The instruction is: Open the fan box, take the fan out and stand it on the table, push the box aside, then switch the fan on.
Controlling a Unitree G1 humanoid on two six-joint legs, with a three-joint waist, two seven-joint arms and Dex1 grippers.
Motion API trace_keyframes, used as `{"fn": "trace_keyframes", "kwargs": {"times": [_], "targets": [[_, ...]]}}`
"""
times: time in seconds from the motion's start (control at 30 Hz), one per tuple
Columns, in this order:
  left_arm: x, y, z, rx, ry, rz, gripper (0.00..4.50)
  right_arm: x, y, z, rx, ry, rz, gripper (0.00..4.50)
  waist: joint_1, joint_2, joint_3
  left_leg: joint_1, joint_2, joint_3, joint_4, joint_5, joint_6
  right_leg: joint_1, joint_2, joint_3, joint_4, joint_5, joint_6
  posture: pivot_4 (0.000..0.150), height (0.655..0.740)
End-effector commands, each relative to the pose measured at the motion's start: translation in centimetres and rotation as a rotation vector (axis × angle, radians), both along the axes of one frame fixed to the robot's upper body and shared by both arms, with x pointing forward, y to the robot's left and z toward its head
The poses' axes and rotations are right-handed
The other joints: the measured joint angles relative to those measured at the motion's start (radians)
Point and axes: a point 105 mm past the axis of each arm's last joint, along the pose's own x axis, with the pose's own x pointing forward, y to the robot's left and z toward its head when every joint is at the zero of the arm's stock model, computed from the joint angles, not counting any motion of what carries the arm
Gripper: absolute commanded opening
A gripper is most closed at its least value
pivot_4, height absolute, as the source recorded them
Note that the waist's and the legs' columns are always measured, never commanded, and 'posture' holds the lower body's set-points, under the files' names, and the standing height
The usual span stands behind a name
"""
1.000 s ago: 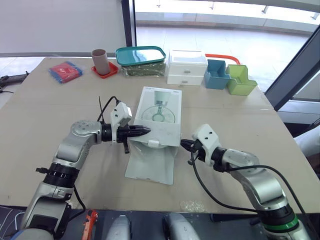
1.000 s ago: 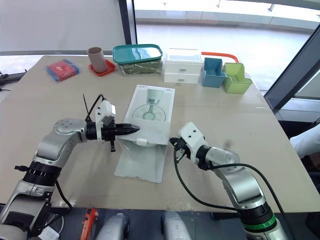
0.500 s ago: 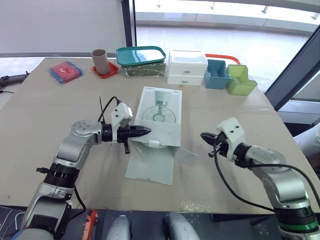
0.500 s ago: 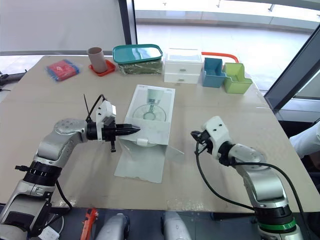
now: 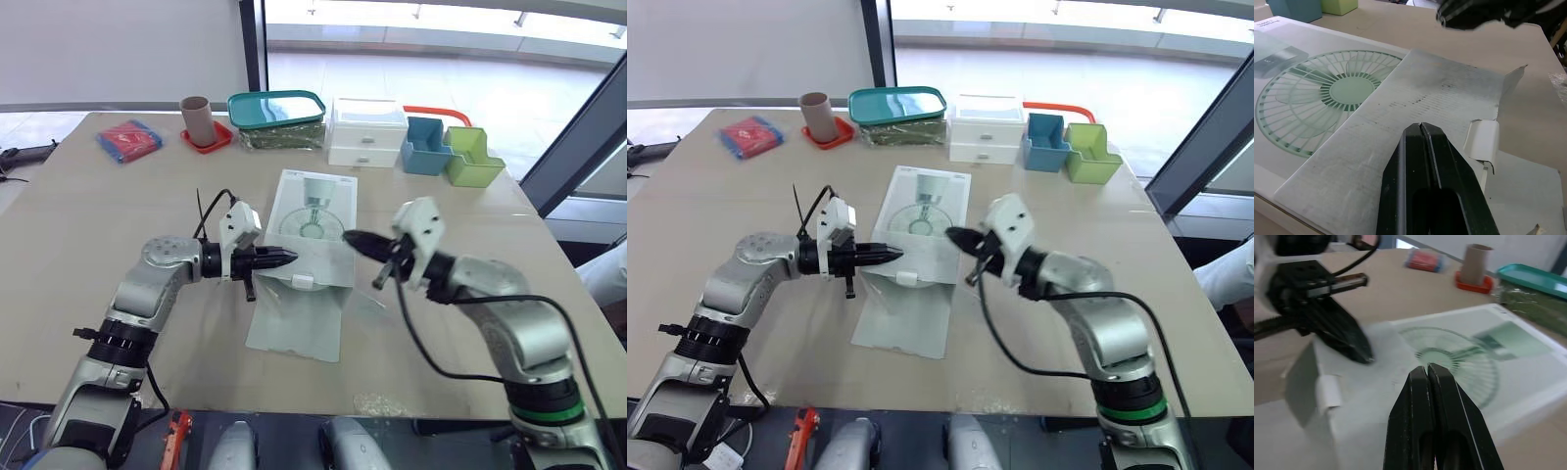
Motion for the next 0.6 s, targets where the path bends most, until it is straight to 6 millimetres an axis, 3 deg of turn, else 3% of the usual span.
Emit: {"fn": "trace_keyframes", "kwargs": {"times": [0.03, 0.3, 0.6], "targets": [[-0.2, 0.0, -0.7, 0.022, 0.020, 0.000, 0.00, 0.3, 0.3, 0.1, -0.016, -0.014, 0.006, 0.04, 0.000, 0.000, 0.000, 0.000, 0.000, 0.000, 0.000, 0.000, 0.000, 0.000, 0.000, 0.000, 0.000, 0.000, 0.000, 0.150, 0.7400], [-0.2, -0.1, 0.1, -0.039, 0.019, 0.017, 0.00, 0.7, 1.5, -1.4, 0.006, 0.028, 0.042, 0.04, 0.000, 0.000, 0.000, 0.000, 0.001, 0.000, 0.000, 0.000, 0.000, 0.000, 0.000, 0.000, 0.000, 0.000, 0.000, 0.150, 0.7400], [-0.9, 0.0, 2.3, -0.120, -0.040, -0.015, 0.00, 0.5, 1.2, -2.5, -0.030, 0.048, 0.040, 0.04, 0.000, 0.000, 0.000, 0.000, 0.001, 0.000, 0.000, 0.000, 0.000, 0.000, 0.000, 0.000, 0.000, 0.000, 0.000, 0.150, 0.7400]]}}
